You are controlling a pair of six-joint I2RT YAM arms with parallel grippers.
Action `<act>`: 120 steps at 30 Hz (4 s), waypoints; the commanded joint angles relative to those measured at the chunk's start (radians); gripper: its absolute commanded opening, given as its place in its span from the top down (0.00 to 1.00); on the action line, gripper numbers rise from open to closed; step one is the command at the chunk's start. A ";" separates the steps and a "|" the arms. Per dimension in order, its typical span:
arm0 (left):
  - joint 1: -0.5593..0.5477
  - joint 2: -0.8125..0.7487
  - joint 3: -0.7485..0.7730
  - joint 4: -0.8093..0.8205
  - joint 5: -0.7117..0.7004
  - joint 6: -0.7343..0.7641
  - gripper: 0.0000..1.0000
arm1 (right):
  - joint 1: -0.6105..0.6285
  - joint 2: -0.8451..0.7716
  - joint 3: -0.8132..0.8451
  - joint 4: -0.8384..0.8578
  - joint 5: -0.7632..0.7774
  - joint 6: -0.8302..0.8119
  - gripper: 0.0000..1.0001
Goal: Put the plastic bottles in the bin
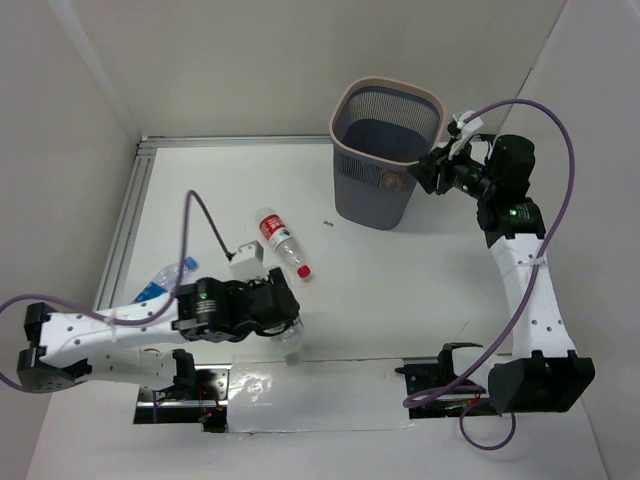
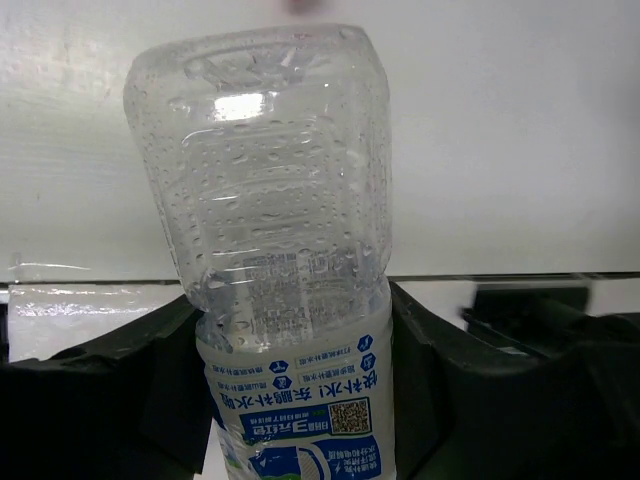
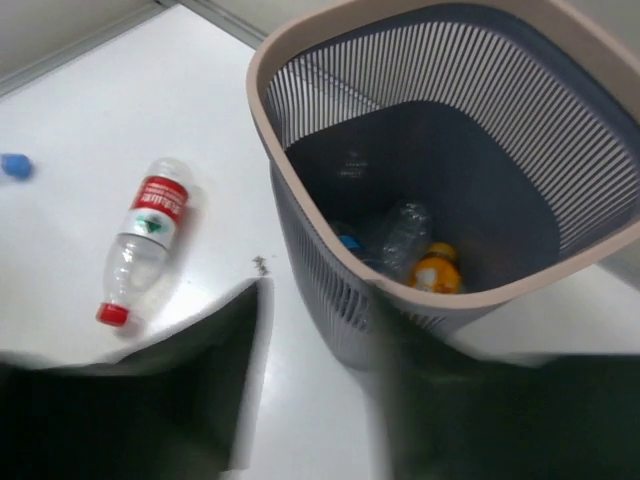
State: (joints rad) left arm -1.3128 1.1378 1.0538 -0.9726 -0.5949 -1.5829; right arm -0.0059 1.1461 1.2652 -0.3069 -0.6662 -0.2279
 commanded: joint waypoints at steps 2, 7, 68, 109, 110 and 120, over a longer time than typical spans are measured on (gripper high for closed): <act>-0.006 -0.049 0.162 -0.091 -0.163 0.054 0.97 | -0.057 -0.007 -0.010 -0.009 -0.154 -0.014 0.76; 0.105 -0.017 0.259 0.594 -0.274 0.781 0.97 | -0.121 0.003 -0.033 -0.144 -0.216 -0.201 1.00; 0.750 -0.371 0.038 0.109 -0.203 1.081 0.00 | 0.871 0.870 0.204 0.181 0.774 0.315 0.00; 1.164 0.256 -0.103 0.414 0.000 1.430 0.00 | 0.189 0.624 0.729 -0.015 0.289 0.105 0.33; 1.164 0.266 -0.103 0.414 -0.012 1.430 0.00 | 0.172 0.650 0.717 -0.015 0.268 0.105 0.29; 1.112 0.339 -0.123 0.407 -0.091 1.471 0.00 | 0.041 0.658 0.636 -0.011 0.083 0.105 0.00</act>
State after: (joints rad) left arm -0.1917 1.4700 0.9482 -0.5705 -0.6388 -0.1482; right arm 0.0452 1.8885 1.9362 -0.3611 -0.4858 -0.1246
